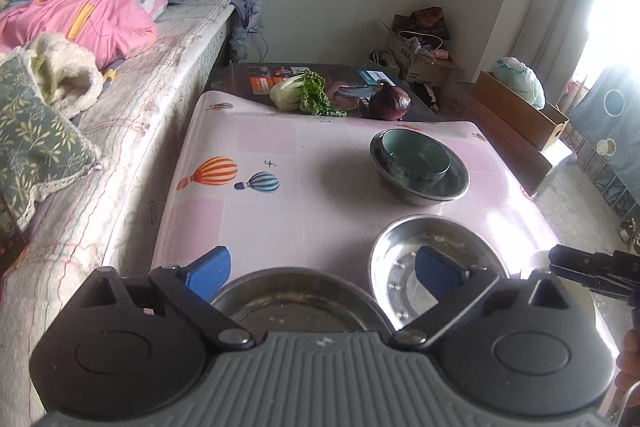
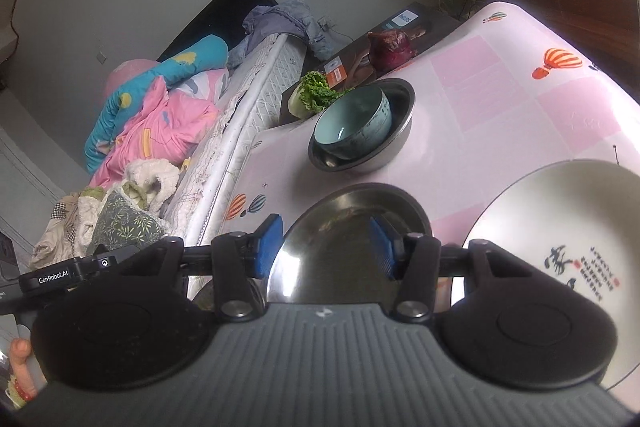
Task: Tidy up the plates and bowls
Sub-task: 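Move both tools to the rim of an empty steel bowl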
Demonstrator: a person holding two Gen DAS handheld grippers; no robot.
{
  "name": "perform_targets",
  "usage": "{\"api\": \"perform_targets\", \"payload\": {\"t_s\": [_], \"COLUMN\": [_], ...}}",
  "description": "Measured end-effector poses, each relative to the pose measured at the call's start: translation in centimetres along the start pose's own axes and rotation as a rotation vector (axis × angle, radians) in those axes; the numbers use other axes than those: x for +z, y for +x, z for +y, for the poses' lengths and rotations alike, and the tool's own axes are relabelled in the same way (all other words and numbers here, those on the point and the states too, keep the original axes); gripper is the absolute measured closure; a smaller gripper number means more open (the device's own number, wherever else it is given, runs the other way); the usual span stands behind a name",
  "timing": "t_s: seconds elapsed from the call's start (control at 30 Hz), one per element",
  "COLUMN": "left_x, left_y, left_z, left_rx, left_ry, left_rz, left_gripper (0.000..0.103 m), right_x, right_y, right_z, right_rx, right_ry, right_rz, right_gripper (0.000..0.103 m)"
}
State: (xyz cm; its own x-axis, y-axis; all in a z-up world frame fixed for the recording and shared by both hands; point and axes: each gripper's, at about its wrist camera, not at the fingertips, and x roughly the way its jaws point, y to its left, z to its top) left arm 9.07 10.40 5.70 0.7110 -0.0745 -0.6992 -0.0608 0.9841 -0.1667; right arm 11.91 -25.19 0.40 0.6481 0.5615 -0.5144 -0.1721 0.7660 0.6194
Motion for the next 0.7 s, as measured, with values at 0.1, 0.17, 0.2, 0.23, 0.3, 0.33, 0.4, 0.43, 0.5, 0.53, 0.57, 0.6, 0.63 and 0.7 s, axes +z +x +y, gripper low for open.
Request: {"api": "perform_targets", "payload": {"t_s": [0.1, 0.17, 0.2, 0.23, 0.3, 0.33, 0.4, 0.43, 0.5, 0.53, 0.57, 0.6, 0.63, 0.7], "left_x": [-3.1, -4.8, -5.6, -6.5, -7.6, -8.4, -9.4, -9.8, -10.3, -10.5, -10.8, -10.9, -11.1, -11.2], "left_y": [-1.4, -1.9, -2.0, -2.0, -1.8, -1.8, -1.6, -1.5, -1.2, -1.1, -1.0, -0.9, -0.6, -0.3], "left_z": [1.9, 3.0, 3.4, 3.9, 4.3, 4.5, 4.7, 4.7, 4.9, 4.9, 4.7, 4.7, 4.5, 4.4], "left_rx": [0.020, 0.028, 0.031, 0.040, 0.062, 0.075, 0.094, 0.101, 0.107, 0.112, 0.127, 0.140, 0.157, 0.174], "left_ry": [-0.055, -0.090, -0.102, -0.110, -0.112, -0.109, -0.103, -0.101, -0.086, -0.075, -0.057, -0.044, -0.025, -0.004], "left_rz": [-0.008, -0.003, 0.002, 0.011, 0.026, 0.027, 0.029, 0.034, 0.035, 0.031, 0.022, 0.017, 0.012, 0.009], "left_gripper": [0.003, 0.003, 0.003, 0.003, 0.003, 0.003, 0.003, 0.003, 0.003, 0.003, 0.003, 0.003, 0.003, 0.003], "right_x": [-3.3, -5.1, -6.0, -6.7, -8.4, -9.1, -10.3, -10.8, -11.7, -12.0, -12.3, -12.4, -12.6, -12.7], "right_y": [-0.2, 0.1, 0.5, 0.7, 1.3, 1.5, 2.2, 2.5, 3.0, 3.2, 3.4, 3.8, 4.0, 4.6], "right_z": [1.2, 1.9, 2.3, 2.5, 3.0, 3.2, 3.6, 3.8, 4.2, 4.4, 4.7, 5.0, 5.2, 5.3], "right_rx": [0.007, 0.017, 0.017, 0.016, 0.015, 0.017, 0.020, 0.023, 0.033, 0.034, 0.033, 0.029, 0.028, 0.031], "right_ry": [-0.001, -0.002, -0.005, -0.010, -0.010, -0.010, -0.009, -0.003, 0.007, 0.004, -0.002, -0.009, -0.012, -0.008], "right_rz": [0.019, 0.048, 0.065, 0.079, 0.113, 0.128, 0.156, 0.168, 0.184, 0.188, 0.191, 0.195, 0.198, 0.204], "right_gripper": [0.056, 0.056, 0.056, 0.056, 0.056, 0.056, 0.056, 0.056, 0.056, 0.056, 0.056, 0.056, 0.056, 0.056]}}
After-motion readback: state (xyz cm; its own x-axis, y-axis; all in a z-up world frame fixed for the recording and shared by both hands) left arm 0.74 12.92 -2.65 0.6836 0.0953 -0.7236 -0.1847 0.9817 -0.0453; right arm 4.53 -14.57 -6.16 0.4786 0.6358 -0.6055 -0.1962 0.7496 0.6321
